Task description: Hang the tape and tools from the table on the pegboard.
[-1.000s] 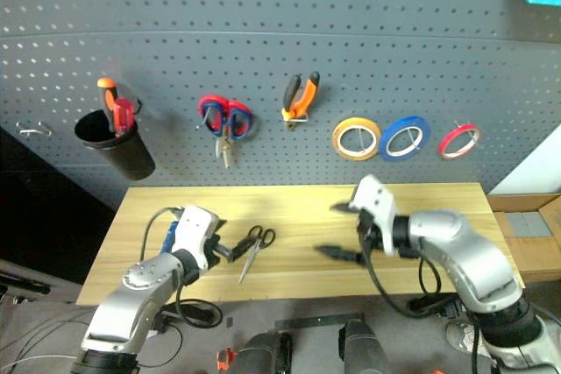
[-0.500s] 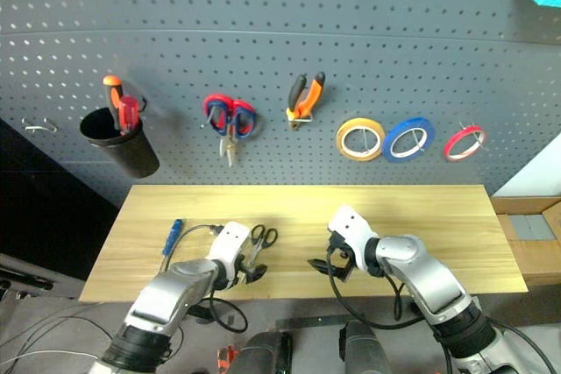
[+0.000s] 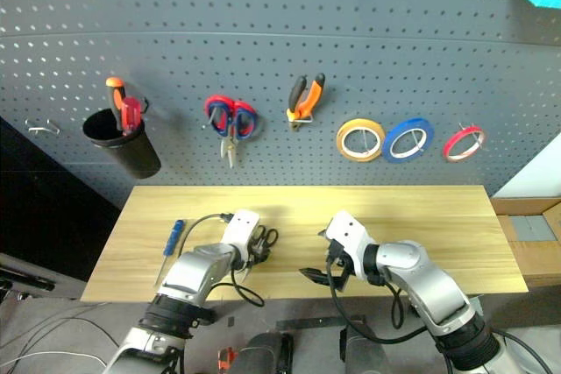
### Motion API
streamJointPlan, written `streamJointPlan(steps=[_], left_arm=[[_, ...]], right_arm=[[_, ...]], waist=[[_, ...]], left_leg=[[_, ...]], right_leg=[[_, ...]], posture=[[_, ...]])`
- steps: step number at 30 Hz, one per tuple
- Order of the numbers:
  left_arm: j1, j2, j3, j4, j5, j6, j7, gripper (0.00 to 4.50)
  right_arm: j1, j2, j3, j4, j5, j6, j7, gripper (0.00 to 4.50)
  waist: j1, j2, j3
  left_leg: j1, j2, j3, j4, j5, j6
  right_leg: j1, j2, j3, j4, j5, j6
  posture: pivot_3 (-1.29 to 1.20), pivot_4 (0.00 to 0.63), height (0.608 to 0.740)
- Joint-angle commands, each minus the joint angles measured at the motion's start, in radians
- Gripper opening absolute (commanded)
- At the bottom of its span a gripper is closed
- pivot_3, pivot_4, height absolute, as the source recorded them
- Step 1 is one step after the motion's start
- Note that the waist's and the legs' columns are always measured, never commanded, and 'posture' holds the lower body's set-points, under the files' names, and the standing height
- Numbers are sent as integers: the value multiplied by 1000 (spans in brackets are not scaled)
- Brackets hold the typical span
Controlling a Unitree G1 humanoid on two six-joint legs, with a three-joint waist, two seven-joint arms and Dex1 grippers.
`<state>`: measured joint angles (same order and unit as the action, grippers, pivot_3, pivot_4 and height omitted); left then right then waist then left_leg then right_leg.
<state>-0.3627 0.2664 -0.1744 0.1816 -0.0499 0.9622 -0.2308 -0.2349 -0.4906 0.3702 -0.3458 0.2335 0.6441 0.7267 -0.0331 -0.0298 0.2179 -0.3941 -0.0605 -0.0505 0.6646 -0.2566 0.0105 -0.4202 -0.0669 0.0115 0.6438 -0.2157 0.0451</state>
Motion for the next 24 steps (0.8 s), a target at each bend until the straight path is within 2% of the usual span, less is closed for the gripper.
streamJointPlan(steps=[1, 6, 7, 11, 13, 16, 18, 21, 24], left_arm=[[29, -7, -12, 20, 15, 53, 5, 2198], [64, 23, 16, -52, 7, 81, -5, 399], [79, 41, 32, -98, -2, 76, -19, 182], [142, 105, 59, -255, -16, 1, -62, 167], [221, 121, 119, -395, -64, -169, -117, 167], [314, 101, 217, -508, -149, -386, -189, 167], [393, 75, 289, -521, -165, -705, -231, 167], [423, 53, 327, -496, -144, -875, -207, 167], [419, 48, 326, -465, -102, -968, -180, 167]], right_arm=[[-10, -1, -30, -29, 8, -14, 3, 4500], [-25, 5, -35, -18, 7, -19, 7, 4500], [-31, 5, -37, -17, 9, -20, 9, 4500], [-47, 4, -51, -12, 21, -31, 29, 4500], [-54, 21, -80, -12, 65, -36, 55, 4500], [-64, 33, -100, -15, 105, -48, 86, 4500], [-85, 49, -117, -24, 132, -69, 107, 4500], [-128, 74, -129, -18, 127, -109, 95, 4500], [-182, 99, -134, -10, 110, -143, 83, 4500]], waist=[[0, 1, -2], [-2, 4, -7], [-5, 4, -8], [-10, 4, -8], [-8, 4, -8], [2, 4, -8], [5, 4, -8], [6, 4, -8], [8, 4, -9]], left_leg=[[0, 0, 0, 0, 0, 0], [1, 0, 0, 0, 0, 0], [1, 0, 0, 0, 0, 0], [0, 0, 0, -1, 0, 0], [-1, 0, 0, -1, 0, 0], [-2, 0, -1, -1, 0, 0], [-3, 0, -1, -1, 0, 0], [-3, 0, -1, -2, 0, 0], [-3, 0, -1, -1, 0, 0]], right_leg=[[0, 0, 0, 0, 0, 0], [0, 0, 0, 0, 0, 0], [0, 0, 0, 0, 0, 0], [-1, 0, 1, 0, 0, 0], [-1, 0, 1, 0, 0, 0], [-2, -2, 3, -1, 0, 0], [-1, -2, 2, -2, 0, -1], [-1, -2, 2, -3, 0, -1], [-1, -2, 2, -2, 0, -1]], posture=[[-117, 197, 740], [-114, 186, 740], [-112, 184, 740], [-96, 175, 740], [-83, 170, 740], [-75, 167, 740], [-61, 164, 740], [-47, 161, 740], [-40, 156, 740]])
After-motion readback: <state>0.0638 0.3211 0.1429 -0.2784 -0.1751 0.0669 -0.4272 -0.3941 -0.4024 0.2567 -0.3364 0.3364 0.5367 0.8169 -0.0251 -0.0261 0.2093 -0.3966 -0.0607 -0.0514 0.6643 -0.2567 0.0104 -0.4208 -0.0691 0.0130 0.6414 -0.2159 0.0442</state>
